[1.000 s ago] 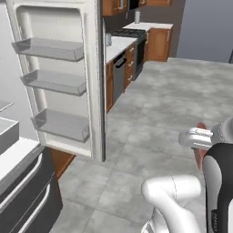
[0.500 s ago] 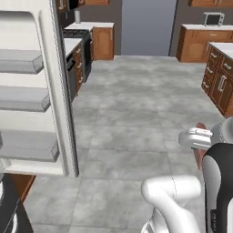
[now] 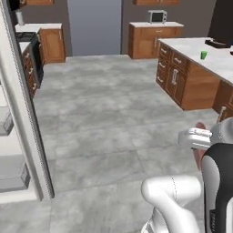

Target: Gather the lime and eggplant from the fridge and place them on a tray on the dining counter. Then gather the steak and fish from the fridge and place them on the other tray.

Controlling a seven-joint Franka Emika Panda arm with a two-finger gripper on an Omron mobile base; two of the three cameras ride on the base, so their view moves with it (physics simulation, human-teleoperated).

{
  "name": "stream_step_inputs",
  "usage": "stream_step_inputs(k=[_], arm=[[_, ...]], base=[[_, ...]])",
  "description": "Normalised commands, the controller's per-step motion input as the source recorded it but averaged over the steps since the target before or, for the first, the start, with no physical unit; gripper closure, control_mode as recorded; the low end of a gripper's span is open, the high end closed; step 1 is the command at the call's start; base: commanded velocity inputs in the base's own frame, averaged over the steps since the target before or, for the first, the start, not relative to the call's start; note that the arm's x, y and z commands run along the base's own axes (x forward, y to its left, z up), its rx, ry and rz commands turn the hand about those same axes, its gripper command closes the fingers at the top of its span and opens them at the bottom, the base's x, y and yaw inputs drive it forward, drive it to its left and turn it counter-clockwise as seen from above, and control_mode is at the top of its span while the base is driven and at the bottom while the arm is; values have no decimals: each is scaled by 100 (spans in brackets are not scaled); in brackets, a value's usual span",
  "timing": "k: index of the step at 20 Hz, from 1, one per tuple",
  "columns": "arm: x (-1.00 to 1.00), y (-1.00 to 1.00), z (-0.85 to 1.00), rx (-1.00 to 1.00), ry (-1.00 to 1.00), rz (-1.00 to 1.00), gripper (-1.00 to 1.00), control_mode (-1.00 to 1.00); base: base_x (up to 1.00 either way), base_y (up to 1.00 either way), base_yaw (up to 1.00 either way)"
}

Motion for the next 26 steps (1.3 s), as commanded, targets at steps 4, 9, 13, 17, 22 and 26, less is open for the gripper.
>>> stream_step_inputs(k=[4,9,13,17,22,26], arm=[[0,0,0,0,0,0,100,100],[0,0,0,0,0,0,100,100],[0,0,0,0,0,0,100,100],[0,0,0,0,0,0,100,100],[0,0,0,0,0,0,100,100],[0,0,0,0,0,0,100,100]], base=[[25,-42,-42],[27,-64,-38],[21,-94,-27],[20,-100,-22],[23,-100,-19],[43,-100,-13]])
